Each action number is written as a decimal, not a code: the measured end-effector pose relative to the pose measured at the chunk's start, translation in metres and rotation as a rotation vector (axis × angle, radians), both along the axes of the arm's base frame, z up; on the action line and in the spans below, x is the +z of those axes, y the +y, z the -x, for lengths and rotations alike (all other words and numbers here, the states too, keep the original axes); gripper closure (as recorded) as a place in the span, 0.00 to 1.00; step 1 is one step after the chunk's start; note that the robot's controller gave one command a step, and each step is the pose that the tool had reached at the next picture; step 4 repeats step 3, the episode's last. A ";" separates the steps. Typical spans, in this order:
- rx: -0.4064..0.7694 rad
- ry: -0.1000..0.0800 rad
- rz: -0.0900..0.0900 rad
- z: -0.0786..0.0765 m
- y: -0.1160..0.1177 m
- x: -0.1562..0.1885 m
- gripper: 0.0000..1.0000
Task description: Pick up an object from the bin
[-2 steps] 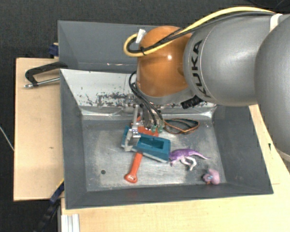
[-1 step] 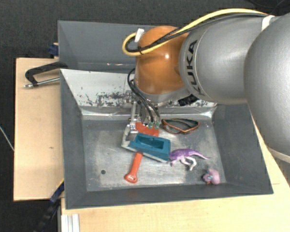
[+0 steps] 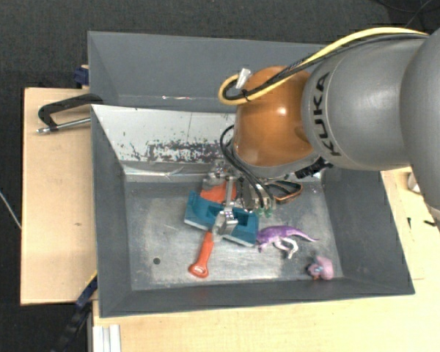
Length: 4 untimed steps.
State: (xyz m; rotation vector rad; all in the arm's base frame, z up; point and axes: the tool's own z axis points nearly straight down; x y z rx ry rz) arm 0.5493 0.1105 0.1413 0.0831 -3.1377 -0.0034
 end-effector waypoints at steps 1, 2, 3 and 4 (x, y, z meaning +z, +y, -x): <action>0.119 0.000 0.006 -0.015 -0.011 -0.064 1.00; 0.118 -0.001 0.006 -0.015 -0.011 -0.064 1.00; 0.077 -0.002 0.001 0.015 0.029 0.071 1.00; 0.077 -0.002 0.001 0.015 0.029 0.071 1.00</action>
Offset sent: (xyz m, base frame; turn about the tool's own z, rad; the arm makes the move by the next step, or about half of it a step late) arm 0.0000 0.0000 0.0000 0.0000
